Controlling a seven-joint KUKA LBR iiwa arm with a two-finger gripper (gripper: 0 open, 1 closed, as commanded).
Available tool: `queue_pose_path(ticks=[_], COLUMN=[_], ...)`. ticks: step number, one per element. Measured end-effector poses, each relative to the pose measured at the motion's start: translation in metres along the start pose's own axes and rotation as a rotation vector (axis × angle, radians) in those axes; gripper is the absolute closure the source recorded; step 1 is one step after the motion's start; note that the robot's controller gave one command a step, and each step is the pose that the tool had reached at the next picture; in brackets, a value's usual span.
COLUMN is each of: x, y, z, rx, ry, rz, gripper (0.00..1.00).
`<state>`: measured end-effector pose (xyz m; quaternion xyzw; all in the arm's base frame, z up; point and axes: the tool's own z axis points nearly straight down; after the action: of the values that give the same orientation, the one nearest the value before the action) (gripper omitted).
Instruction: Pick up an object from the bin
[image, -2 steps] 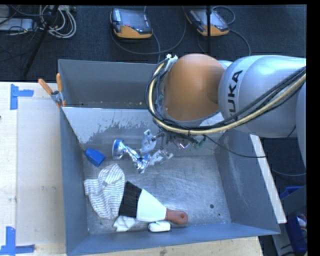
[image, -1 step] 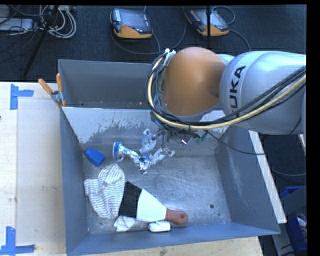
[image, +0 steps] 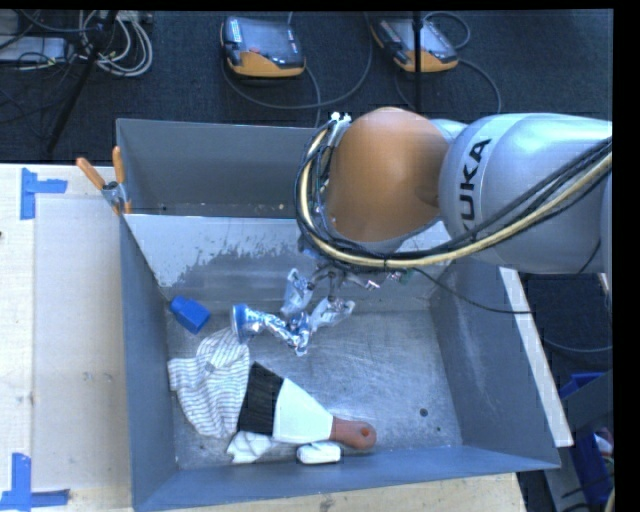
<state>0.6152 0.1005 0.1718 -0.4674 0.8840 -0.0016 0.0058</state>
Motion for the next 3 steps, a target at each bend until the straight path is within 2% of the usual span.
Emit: queue_pose_path(ticks=[1,2,3], x=[0.011,0.0114,0.0113], y=[0.0178,0.0175,0.0177], z=[-0.0956,-0.0953,-0.0954], rx=[-0.01,-0.011,-0.011], ry=[0.005,0.005,0.005], rz=[-0.301,-0.299,-0.298], gripper=[1.0,1.0,0.0])
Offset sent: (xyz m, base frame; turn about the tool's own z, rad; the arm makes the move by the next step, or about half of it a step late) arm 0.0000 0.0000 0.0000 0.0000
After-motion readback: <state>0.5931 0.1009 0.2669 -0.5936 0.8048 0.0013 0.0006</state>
